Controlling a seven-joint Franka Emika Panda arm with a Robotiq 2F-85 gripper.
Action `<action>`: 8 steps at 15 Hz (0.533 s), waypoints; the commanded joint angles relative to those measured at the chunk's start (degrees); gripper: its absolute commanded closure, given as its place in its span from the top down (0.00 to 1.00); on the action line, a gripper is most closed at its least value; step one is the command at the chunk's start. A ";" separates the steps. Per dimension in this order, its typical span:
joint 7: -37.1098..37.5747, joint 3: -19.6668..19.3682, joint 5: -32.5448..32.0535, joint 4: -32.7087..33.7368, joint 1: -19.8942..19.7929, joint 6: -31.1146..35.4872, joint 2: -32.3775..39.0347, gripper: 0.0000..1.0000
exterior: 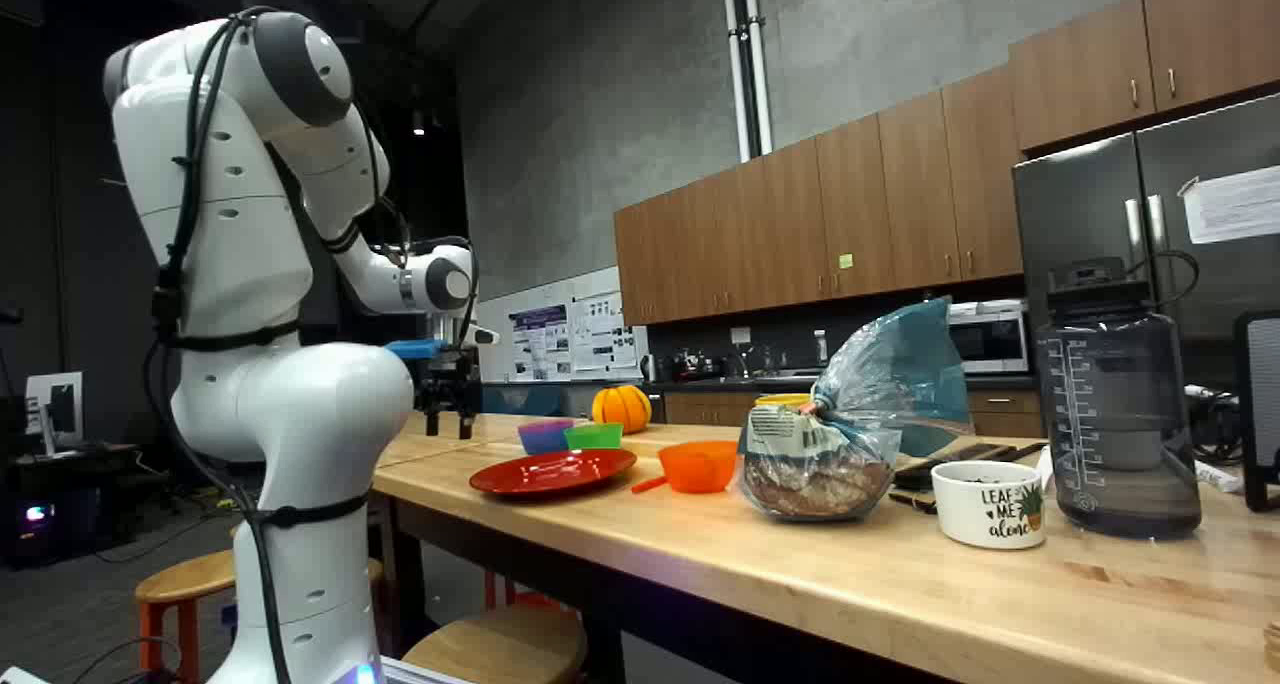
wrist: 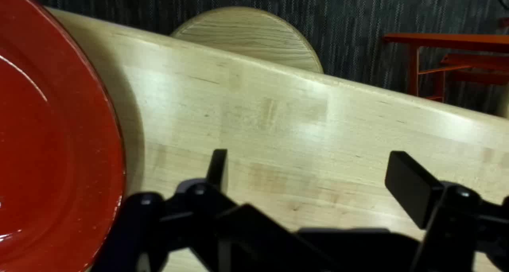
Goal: Put the orange pen inside the orange cup and she is now using grade 5
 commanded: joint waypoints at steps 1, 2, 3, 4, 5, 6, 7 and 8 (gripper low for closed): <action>0.15 -0.58 -0.21 0.04 0.55 -0.05 0.04 1.00; 0.12 -0.78 -0.37 -0.01 0.32 0.20 0.04 1.00; 0.12 -0.93 -0.66 0.04 0.10 0.24 -0.02 1.00; -0.15 -1.26 -1.02 0.08 -0.20 0.16 -0.21 1.00; -0.24 -1.60 -1.56 0.05 -0.57 0.29 -0.38 1.00; -0.12 -1.94 -2.14 0.00 -0.96 0.47 -0.48 1.00; 0.10 -2.45 -3.01 -0.15 -1.58 0.92 -0.68 1.00; -0.06 -3.05 -3.56 -0.25 -2.08 1.24 -0.77 1.00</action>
